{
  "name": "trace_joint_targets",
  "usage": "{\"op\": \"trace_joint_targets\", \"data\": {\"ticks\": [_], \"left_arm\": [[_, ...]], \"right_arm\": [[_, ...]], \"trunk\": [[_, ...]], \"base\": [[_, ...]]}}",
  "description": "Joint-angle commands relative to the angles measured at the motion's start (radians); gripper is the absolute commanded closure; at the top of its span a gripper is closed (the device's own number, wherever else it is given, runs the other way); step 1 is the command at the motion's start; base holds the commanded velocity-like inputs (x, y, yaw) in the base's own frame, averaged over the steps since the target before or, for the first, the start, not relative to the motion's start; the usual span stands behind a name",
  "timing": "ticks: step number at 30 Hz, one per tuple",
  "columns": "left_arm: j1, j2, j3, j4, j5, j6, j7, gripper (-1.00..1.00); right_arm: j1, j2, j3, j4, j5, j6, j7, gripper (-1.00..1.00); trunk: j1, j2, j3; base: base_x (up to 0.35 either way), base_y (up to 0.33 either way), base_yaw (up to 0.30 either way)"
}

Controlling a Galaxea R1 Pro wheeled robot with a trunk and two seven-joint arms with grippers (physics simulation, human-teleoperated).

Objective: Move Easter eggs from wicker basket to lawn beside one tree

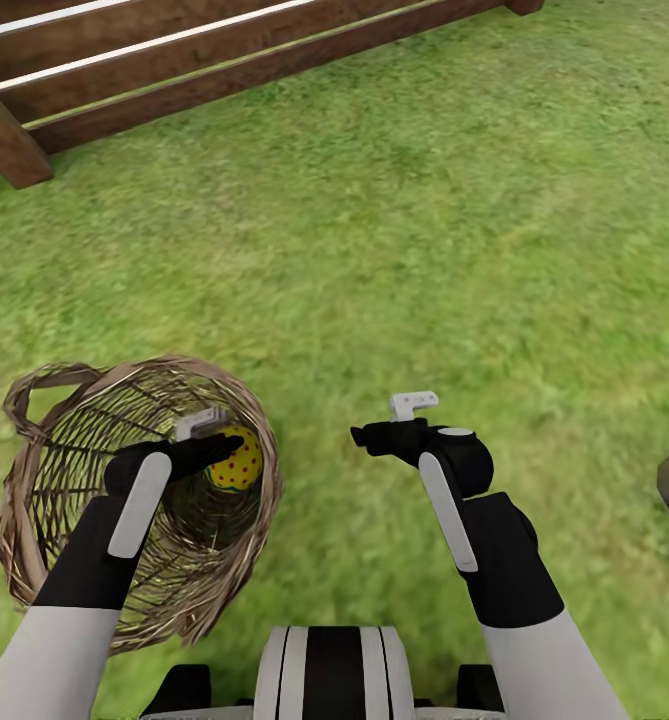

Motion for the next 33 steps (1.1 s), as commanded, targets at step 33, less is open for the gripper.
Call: {"op": "trace_joint_targets", "data": {"ticks": [33], "left_arm": [[0.0,0.001,-0.001,-0.004,0.005,0.001,0.017,-1.0]], "right_arm": [[-0.029,0.001,0.0,-0.001,-0.012,0.003,-0.01,-1.0]], "trunk": [[0.001,-0.001,-0.008]], "base": [[0.0,0.0,0.0]]}}
